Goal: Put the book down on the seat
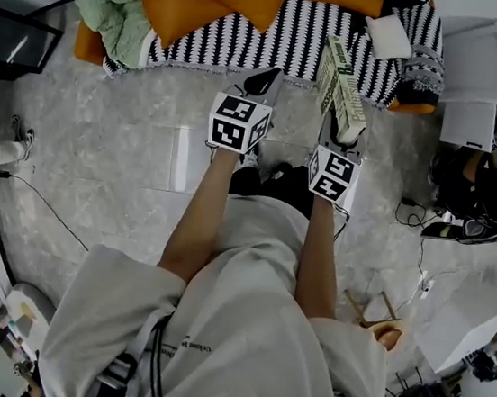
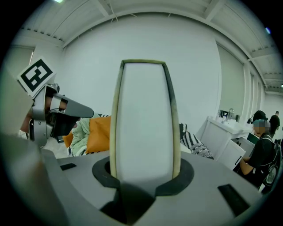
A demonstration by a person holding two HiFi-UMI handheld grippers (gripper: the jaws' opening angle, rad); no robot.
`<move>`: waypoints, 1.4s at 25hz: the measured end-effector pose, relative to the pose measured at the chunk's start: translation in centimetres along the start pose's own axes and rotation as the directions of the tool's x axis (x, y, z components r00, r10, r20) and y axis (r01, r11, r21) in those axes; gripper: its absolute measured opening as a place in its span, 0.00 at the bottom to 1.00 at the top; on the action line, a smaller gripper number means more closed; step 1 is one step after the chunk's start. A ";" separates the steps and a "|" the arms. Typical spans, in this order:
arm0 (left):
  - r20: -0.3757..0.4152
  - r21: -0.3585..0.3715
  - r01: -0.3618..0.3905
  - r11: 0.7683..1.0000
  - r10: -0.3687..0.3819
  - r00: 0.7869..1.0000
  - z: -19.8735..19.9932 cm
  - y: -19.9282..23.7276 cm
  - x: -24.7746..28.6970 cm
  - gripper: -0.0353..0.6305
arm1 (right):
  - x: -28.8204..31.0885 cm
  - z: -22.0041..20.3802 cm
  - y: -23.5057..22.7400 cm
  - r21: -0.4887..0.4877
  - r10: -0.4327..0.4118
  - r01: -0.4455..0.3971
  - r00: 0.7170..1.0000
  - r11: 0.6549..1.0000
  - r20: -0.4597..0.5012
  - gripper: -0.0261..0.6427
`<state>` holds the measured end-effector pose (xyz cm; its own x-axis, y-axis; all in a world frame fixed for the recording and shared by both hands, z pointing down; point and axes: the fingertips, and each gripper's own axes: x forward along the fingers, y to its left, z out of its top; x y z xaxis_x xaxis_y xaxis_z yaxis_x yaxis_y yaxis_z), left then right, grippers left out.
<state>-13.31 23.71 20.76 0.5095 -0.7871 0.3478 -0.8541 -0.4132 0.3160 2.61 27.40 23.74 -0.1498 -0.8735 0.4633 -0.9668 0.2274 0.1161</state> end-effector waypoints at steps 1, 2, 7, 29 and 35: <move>-0.002 -0.002 0.003 1.000 -0.003 1.000 0.0 0.0 0.4 0.06 | 0.2 0.1 -0.2 -0.002 -0.002 0.002 1.000 1.000 0.002 0.27; -0.004 -0.005 0.003 1.000 -0.003 1.000 0.0 0.2 0.7 0.06 | 0.4 0.2 -0.4 -0.002 -0.004 0.004 1.000 1.000 0.002 0.27; -0.041 0.005 0.002 1.000 -0.002 0.999 -0.8 -0.2 1.9 0.06 | 1.1 -0.1 -1.8 0.007 -0.020 0.020 1.000 1.000 -0.016 0.27; -0.159 -0.036 -0.065 0.997 0.058 0.985 -0.1 3.7 18.8 0.06 | 17.2 1.4 -10.2 0.029 0.095 -0.092 0.989 0.995 -0.117 0.27; -0.222 -0.024 -0.070 0.997 0.063 0.973 -2.5 6.1 25.7 0.06 | 26.0 -3.6 -10.3 0.393 0.412 -0.299 0.878 0.870 -0.244 0.27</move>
<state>-5.16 2.09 33.85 0.4655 -0.6900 0.5543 -0.8848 -0.3465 0.3117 9.40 3.86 37.77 -0.4791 -0.5681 0.6692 -0.8775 0.2895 -0.3824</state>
